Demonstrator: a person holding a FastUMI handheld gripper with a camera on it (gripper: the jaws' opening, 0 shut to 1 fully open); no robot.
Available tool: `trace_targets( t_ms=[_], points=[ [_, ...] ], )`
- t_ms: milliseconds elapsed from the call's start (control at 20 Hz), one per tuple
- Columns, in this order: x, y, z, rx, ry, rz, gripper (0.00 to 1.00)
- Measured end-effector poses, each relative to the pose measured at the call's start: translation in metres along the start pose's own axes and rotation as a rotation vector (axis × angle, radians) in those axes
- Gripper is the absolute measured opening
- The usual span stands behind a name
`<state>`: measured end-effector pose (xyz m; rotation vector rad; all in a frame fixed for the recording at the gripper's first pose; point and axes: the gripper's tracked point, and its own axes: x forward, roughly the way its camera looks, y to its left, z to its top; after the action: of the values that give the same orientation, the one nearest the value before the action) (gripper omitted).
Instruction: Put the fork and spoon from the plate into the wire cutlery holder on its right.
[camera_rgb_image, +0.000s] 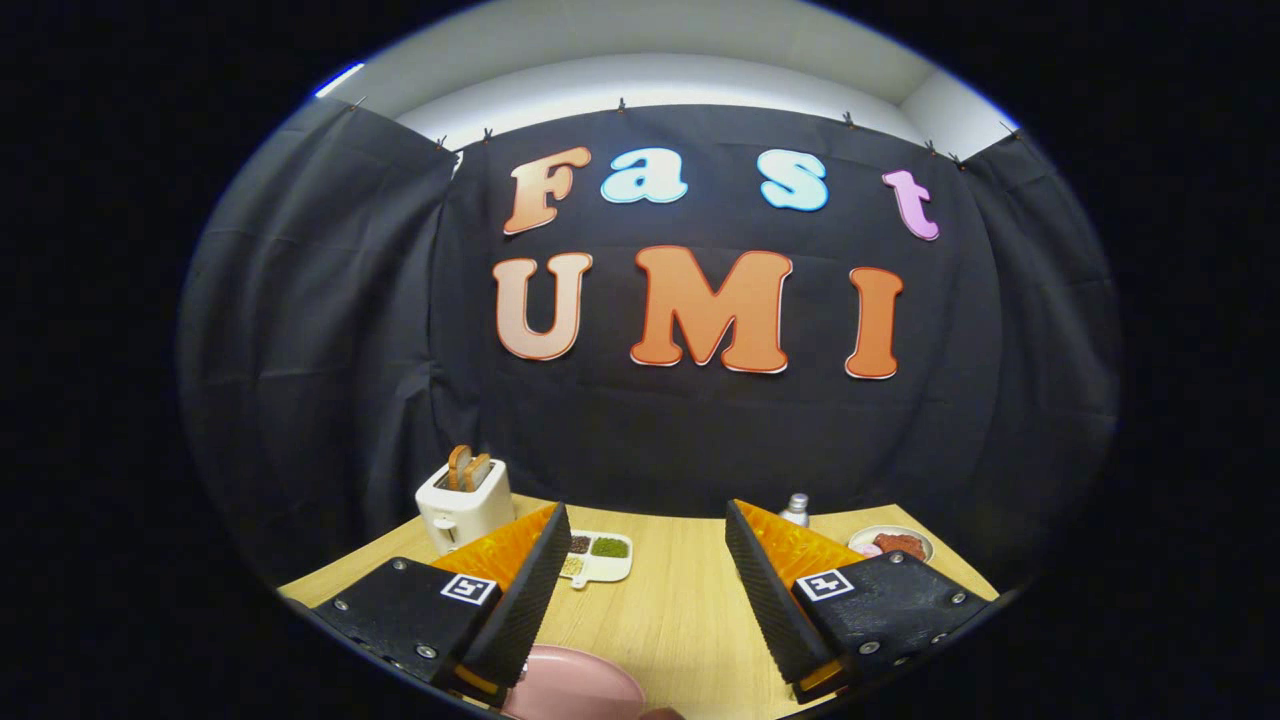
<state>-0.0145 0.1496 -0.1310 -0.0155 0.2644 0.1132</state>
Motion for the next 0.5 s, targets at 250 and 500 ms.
trace_targets(
  t_ms=[250, 500],
  points=[
    [-0.001, 0.046, -0.063, 0.017, 0.138, 0.036, 0.94],
    [-0.005, 0.079, -0.144, 0.006, 0.343, 0.067, 0.93]
  ],
)
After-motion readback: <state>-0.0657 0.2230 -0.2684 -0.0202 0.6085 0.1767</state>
